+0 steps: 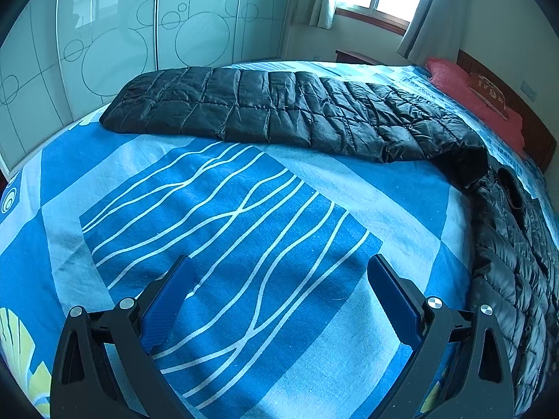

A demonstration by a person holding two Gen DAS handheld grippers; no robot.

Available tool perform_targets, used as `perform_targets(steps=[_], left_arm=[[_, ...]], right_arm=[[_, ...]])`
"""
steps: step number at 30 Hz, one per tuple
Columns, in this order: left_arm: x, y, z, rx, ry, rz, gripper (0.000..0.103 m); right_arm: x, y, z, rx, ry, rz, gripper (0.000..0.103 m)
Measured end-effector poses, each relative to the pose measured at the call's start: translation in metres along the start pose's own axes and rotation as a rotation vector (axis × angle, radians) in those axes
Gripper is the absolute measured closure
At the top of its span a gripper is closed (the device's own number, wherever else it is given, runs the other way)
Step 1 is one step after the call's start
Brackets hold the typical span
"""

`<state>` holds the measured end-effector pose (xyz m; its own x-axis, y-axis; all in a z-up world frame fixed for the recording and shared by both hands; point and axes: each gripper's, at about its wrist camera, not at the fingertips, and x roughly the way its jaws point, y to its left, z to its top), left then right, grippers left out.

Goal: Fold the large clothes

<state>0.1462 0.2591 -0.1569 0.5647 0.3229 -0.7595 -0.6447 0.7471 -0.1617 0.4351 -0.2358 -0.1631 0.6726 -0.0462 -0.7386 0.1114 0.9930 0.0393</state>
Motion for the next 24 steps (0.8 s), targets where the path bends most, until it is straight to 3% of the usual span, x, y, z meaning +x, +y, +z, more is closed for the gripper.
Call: perform_targets(steps=[7,14,18,24], left_arm=[[-0.003,0.015,0.011,-0.053,0.038,-0.087,0.005],[0.004,0.063,0.036,-0.232,-0.035,-0.247,0.005],[0.016,0.087,0.058,-0.283,-0.081,-0.222,0.006],[0.037,0.133,0.096,-0.444,-0.149,-0.217,0.006]], right_arm=[[-0.003,0.0,-0.002,0.003,-0.013,0.007,0.034],[-0.004,0.003,-0.003,-0.009,-0.018,-0.007,0.034],[-0.004,0.002,-0.003,-0.012,-0.018,-0.007,0.034],[-0.004,0.002,-0.003,-0.013,-0.018,-0.007,0.034]])
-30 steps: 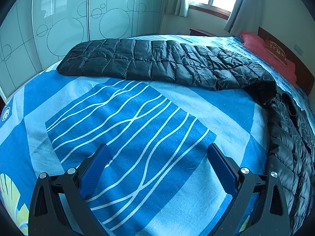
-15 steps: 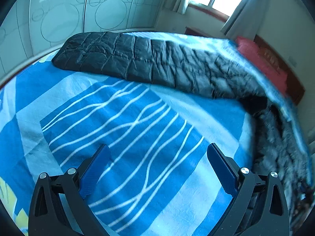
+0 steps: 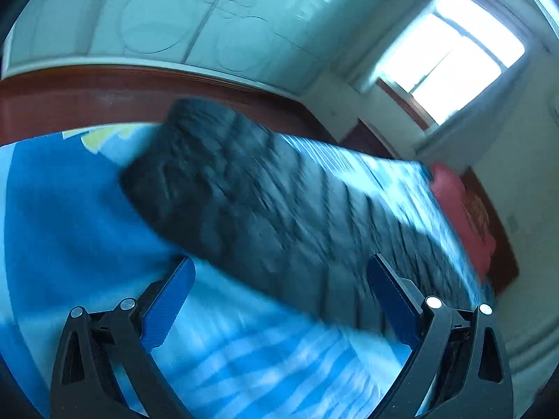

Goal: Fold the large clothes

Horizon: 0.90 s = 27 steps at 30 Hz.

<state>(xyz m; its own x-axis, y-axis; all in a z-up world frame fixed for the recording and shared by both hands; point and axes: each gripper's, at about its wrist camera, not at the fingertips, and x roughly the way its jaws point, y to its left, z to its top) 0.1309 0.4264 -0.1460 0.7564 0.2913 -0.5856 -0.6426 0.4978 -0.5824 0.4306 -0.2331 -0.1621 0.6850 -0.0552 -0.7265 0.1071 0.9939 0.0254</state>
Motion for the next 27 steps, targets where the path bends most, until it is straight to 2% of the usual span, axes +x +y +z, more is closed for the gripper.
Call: perform_targets(steps=[5,7,8,9,10,11,12,16,18,22,27], left_arm=[[0.007,0.013,0.024,-0.094,-0.037,-0.01,0.006],[0.004,0.014,0.026,-0.145,-0.058,0.017,0.038],[0.006,0.018,0.026,-0.185,-0.045,0.022,0.06],[0.009,0.023,0.026,-0.213,-0.034,0.017,0.07],[0.009,0.028,0.027,-0.236,-0.049,0.014,0.075],[0.008,0.03,0.028,-0.236,-0.062,0.013,0.086],[0.009,0.03,0.029,-0.226,-0.064,0.027,0.091],[0.002,0.005,0.037,-0.118,-0.105,0.071,0.097],[-0.004,-0.013,0.036,-0.065,-0.13,0.057,0.098],[-0.017,-0.077,0.025,0.098,-0.16,-0.021,0.098],[-0.024,-0.176,-0.015,0.277,-0.093,-0.176,0.098]], right_arm=[[0.0,0.0,0.0,-0.001,-0.002,-0.001,0.034],[0.0,0.0,0.0,-0.002,-0.002,-0.002,0.034],[0.0,0.0,0.0,-0.002,-0.001,-0.001,0.034],[0.0,0.0,0.0,-0.002,-0.001,-0.001,0.034],[0.0,0.0,0.0,-0.003,-0.002,-0.002,0.034],[0.0,0.0,0.0,-0.002,-0.002,-0.001,0.034],[0.0,-0.001,0.0,-0.003,-0.002,-0.001,0.034],[0.0,-0.001,0.0,-0.003,-0.003,-0.002,0.034],[0.0,0.0,0.0,-0.003,-0.003,-0.002,0.034],[-0.001,0.0,-0.001,-0.002,-0.003,-0.002,0.034],[0.0,-0.002,0.002,0.001,-0.004,0.003,0.034]])
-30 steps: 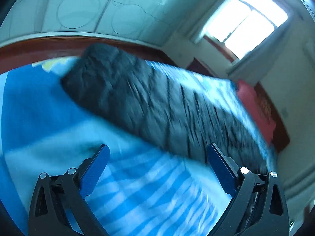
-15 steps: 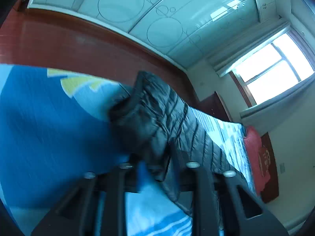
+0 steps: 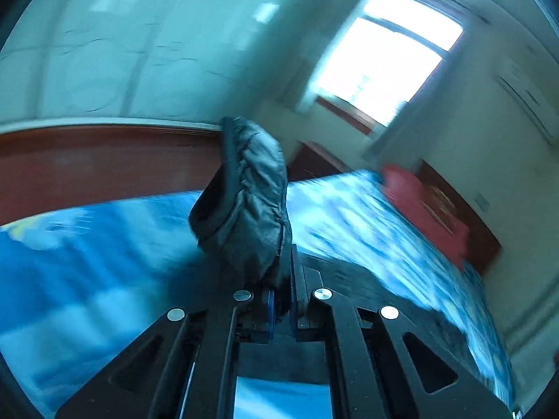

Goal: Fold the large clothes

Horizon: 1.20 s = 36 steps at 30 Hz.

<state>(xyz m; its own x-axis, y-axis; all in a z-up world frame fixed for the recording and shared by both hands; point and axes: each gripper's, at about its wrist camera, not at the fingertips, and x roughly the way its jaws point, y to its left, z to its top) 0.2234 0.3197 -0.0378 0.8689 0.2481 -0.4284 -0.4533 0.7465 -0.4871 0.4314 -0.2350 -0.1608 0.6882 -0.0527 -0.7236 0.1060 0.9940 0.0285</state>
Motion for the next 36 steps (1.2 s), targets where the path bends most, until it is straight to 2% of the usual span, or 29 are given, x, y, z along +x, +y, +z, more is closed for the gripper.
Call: perform_targets(steps=[5,9,12,18,22,25,26,27,29,33,36], left_arm=[[0.012,-0.105,-0.036,0.166,0.075,-0.132,0.098],[0.024,-0.184,-0.08,0.277,0.165,-0.222,0.098],[0.025,-0.228,-0.12,0.369,0.209,-0.259,0.098],[0.036,-0.287,-0.189,0.469,0.298,-0.283,0.098],[0.042,-0.311,-0.226,0.528,0.359,-0.288,0.097],[0.048,-0.324,-0.247,0.566,0.435,-0.303,0.086],[0.05,-0.332,-0.256,0.579,0.445,-0.3,0.07],[0.047,-0.334,-0.259,0.591,0.441,-0.292,0.05],[0.033,-0.336,-0.257,0.609,0.4,-0.295,0.036],[0.009,-0.341,-0.25,0.658,0.362,-0.353,0.031],[-0.01,-0.327,-0.233,0.671,0.335,-0.373,0.031]], right_arm=[[-0.001,0.001,-0.001,0.003,-0.002,0.0,0.034],[-0.001,-0.002,0.001,0.011,-0.005,0.006,0.034],[0.0,-0.001,0.001,0.017,-0.008,0.01,0.034],[0.001,-0.004,0.002,0.031,-0.014,0.024,0.034],[0.001,-0.005,0.001,0.037,-0.016,0.03,0.033],[0.001,-0.005,0.001,0.037,-0.016,0.031,0.033],[0.001,-0.003,0.0,0.037,-0.017,0.029,0.032],[0.001,-0.003,0.0,0.036,-0.016,0.03,0.032],[0.0,-0.003,0.0,0.04,-0.016,0.034,0.031],[-0.002,-0.005,0.003,0.048,-0.009,0.045,0.031],[-0.017,-0.002,0.006,0.062,-0.012,0.035,0.031]])
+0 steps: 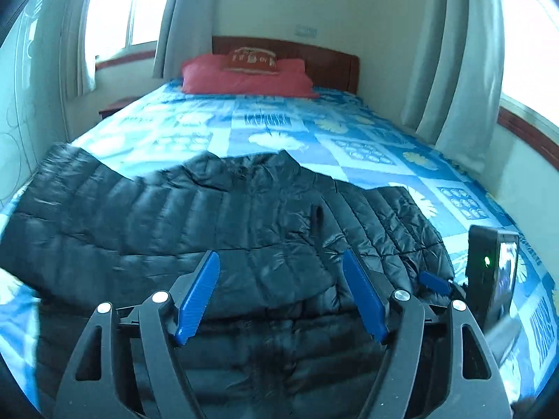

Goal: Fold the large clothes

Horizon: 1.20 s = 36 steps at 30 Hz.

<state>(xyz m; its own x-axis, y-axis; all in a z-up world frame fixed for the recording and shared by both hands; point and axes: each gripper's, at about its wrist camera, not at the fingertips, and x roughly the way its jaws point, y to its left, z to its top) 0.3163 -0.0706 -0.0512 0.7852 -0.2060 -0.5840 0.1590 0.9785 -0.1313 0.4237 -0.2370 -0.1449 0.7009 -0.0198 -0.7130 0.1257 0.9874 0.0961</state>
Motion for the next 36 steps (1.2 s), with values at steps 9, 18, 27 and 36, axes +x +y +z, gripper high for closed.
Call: perform_targets(steps=[9,18,27,36], left_arm=[[-0.068,0.101,-0.019,-0.049,-0.098,0.192,0.03],[-0.086,0.197,-0.03,-0.184,-0.093,0.337,0.03],[-0.061,0.209,-0.024,-0.19,-0.051,0.316,0.03],[-0.012,0.191,-0.011,-0.091,0.01,0.315,0.03]], right_arm=[[-0.002,0.067,0.024,-0.008,0.02,0.2,0.031],[0.008,0.099,0.035,-0.056,0.047,0.223,0.085],[-0.009,0.006,0.053,-0.004,-0.016,0.021,0.085],[0.003,-0.01,0.037,0.009,0.003,-0.072,0.061]])
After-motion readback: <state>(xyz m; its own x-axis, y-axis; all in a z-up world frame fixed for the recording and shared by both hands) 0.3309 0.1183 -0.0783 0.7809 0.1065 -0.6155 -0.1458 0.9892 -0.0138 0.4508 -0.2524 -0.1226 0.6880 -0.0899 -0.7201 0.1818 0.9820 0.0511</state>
